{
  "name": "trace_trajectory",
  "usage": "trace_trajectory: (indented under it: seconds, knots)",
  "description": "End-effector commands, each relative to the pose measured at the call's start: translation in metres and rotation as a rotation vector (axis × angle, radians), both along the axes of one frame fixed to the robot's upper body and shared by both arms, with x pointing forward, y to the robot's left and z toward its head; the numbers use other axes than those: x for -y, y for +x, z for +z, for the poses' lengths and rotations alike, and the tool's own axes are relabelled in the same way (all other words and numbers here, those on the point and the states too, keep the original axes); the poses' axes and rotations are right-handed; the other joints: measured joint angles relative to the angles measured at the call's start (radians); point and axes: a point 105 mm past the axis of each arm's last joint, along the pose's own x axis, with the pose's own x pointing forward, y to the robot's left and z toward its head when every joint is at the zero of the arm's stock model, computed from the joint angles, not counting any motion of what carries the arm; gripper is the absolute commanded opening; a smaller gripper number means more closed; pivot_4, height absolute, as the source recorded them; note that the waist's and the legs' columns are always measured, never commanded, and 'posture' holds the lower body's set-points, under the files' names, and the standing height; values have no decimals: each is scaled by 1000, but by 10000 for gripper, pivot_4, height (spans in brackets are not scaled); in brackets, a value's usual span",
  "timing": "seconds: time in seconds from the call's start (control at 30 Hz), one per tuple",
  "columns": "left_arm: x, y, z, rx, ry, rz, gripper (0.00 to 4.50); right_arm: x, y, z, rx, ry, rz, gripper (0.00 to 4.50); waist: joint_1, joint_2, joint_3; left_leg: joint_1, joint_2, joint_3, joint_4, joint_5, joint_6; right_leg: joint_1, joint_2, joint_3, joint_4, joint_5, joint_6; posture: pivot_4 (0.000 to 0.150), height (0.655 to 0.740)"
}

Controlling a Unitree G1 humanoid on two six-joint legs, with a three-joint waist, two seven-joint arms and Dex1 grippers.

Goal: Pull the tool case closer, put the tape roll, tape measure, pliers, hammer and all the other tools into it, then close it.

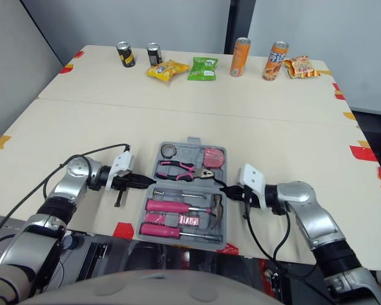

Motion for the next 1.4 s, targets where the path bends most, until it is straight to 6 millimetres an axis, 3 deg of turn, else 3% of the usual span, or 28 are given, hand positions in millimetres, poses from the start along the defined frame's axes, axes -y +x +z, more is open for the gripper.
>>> trace_trajectory:
  seconds: [0.03,0.23,0.4,0.5,0.63,0.87,1.0,1.17,1.4]
  knots:
    - [-12,3,2,17,10,48,130,4,3,10,56,3,-5,256,0,0,0,0,0,0,0,0,0,0,0,0,0,0,0,1500,7400]
    - [-30,5,40,150,-102,123,130,31,2,25,55,41,-82,256,2,-1,5,-1,0,0,0,0,0,0,0,0,-1,0,0,1500,7400]
    - [-21,-19,71,149,-201,66,130,52,9,41,7,125,-188,256,5,-1,5,-1,0,0,-1,0,0,0,0,-1,-4,0,0,1500,7400]
    - [-6,-43,76,82,-224,-18,0,58,24,52,-44,201,-272,7747,3,1,7,-1,0,0,-2,0,0,0,0,0,-4,0,0,1500,7400]
    - [18,-69,62,30,-189,-107,0,58,45,60,-159,265,-345,21473,-1,3,9,0,0,1,-3,0,1,0,0,0,-3,0,0,1500,7400]
    - [49,-83,34,16,-136,-153,0,47,68,60,-361,292,-352,44925,3,7,11,0,0,1,-3,0,1,-1,1,0,-3,0,0,1500,7400]
    - [47,-87,10,-1,-11,-175,0,40,79,50,-457,260,-361,44925,3,7,11,0,0,1,-3,1,1,-1,1,0,-2,0,0,1500,7400]
    - [42,-88,-9,-7,84,-166,0,27,79,43,-550,251,-321,44925,6,8,10,0,0,2,-2,1,0,-1,1,1,0,0,0,1500,7400]
    - [38,-89,-20,-23,106,-139,0,13,78,37,-648,292,-308,44925,10,11,3,1,0,2,-2,1,0,-1,1,2,1,0,0,1500,7400]
